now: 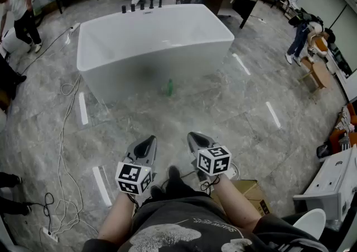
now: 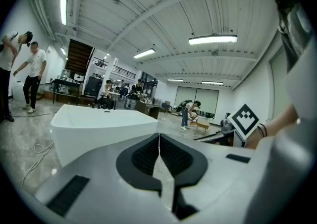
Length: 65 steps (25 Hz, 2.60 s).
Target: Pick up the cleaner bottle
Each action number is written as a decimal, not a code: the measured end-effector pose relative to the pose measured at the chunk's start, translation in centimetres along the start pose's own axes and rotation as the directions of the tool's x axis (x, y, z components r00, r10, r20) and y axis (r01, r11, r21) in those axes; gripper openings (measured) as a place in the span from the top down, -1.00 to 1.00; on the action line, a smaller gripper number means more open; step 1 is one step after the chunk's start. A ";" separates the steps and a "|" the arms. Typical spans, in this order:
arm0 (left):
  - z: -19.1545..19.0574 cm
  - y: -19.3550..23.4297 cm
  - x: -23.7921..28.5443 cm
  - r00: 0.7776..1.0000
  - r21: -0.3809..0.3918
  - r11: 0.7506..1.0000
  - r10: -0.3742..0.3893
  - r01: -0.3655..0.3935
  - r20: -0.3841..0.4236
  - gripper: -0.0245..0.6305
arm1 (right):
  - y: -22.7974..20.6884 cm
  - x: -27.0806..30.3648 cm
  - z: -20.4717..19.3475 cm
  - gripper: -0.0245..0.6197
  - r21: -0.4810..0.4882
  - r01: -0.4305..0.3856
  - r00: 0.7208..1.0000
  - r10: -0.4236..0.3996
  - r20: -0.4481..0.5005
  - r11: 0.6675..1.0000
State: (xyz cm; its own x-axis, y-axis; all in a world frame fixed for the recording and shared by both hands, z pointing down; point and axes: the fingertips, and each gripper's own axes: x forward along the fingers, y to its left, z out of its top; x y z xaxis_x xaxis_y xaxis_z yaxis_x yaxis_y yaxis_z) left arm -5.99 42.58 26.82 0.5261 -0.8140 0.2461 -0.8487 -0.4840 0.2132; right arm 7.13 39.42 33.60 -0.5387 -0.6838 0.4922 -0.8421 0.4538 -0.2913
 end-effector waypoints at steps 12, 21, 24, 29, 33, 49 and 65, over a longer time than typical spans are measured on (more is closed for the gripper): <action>-0.6 0.8 -2.9 1.000 -0.009 1.000 0.028 -0.028 0.001 0.88 | 2.4 -0.8 -0.6 0.82 -0.022 -0.005 1.000 0.005 0.005 1.000; -2.2 1.4 -3.9 0.999 -0.059 0.998 0.035 -0.034 0.007 0.88 | 2.5 -2.7 -1.6 0.81 -0.072 -0.023 0.999 0.026 0.046 0.997; -2.3 2.1 -3.1 0.999 -0.067 0.997 0.042 -0.042 -0.002 0.88 | -0.1 -2.3 -1.5 0.81 -0.010 0.015 0.999 -0.015 0.049 1.000; -2.2 4.3 0.3 0.997 -0.073 0.995 0.068 -0.070 -0.026 0.88 | -4.7 1.0 0.3 0.81 0.044 0.049 0.997 -0.052 0.059 0.998; -1.4 6.0 5.3 0.996 -0.069 0.994 0.076 -0.079 -0.047 0.88 | -7.8 5.4 1.3 0.81 0.064 0.021 1.000 -0.021 0.011 0.998; 4.9 12.8 26.7 0.986 -0.074 0.987 0.136 -0.143 -0.091 0.88 | -24.0 18.4 11.3 0.81 0.082 -0.003 1.000 0.006 -0.029 0.997; 7.9 13.8 33.3 0.990 0.000 0.995 0.103 -0.103 -0.093 0.88 | -29.5 19.4 12.7 0.81 0.219 0.071 0.996 -0.080 0.036 0.973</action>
State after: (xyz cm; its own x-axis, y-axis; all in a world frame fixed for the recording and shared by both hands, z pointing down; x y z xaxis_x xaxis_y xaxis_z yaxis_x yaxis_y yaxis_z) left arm -0.61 6.22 30.50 0.4391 -0.8259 0.3537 -0.8984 -0.3975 0.1869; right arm 21.23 5.52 41.32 -0.4699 -0.7381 0.4841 -0.8629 0.2685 -0.4282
